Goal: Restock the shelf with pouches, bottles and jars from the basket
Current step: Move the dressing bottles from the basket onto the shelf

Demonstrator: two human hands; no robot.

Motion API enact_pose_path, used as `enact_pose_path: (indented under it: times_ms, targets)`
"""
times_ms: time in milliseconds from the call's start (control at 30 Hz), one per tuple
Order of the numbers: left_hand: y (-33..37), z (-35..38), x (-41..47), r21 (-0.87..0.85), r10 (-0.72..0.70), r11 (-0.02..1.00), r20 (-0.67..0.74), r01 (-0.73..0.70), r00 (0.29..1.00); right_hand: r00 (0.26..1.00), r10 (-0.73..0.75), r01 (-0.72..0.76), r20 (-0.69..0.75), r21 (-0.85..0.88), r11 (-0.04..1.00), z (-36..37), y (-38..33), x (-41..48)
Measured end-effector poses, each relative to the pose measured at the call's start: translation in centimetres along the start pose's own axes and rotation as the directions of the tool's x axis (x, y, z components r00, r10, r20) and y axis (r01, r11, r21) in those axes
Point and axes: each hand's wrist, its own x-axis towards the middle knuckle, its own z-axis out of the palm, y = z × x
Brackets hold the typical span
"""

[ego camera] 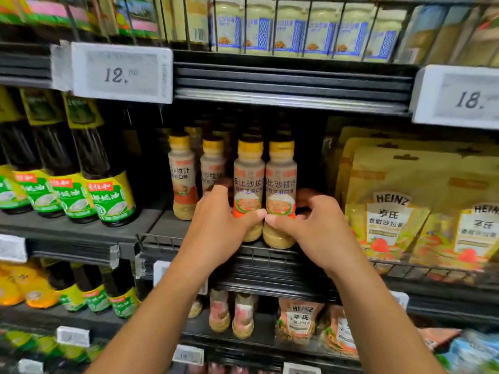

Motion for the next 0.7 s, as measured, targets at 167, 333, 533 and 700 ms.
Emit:
enact_pose_path:
  times_ms: [167, 333, 533, 700]
  targets:
    - [0.2, -0.1, 0.4, 0.097, 0.003, 0.995, -0.004, -0.003, 1.0, 0.997, 0.076, -0.072, 0.02, -0.16, 0.984, 0.4, -0.3, 0.3]
    - [0.4, -0.1, 0.3, 0.12, -0.008, 0.993, 0.038, 0.004, 0.999, 0.995, 0.098, -0.1, -0.019, -0.212, 0.972, 0.7, -0.6, 0.1]
    - [1.0, -0.1, -0.1, 0.231, 0.015, 0.973, 0.035, -0.023, 0.999, 0.996, 0.082, -0.09, -0.043, -0.238, 0.967, 0.7, -0.7, -0.3]
    - [0.8, -0.7, -0.8, 0.462, 0.072, 0.886, -0.04, -0.046, 0.997, 0.998, 0.051, -0.062, -0.044, -0.284, 0.957, 0.8, -0.5, -0.7]
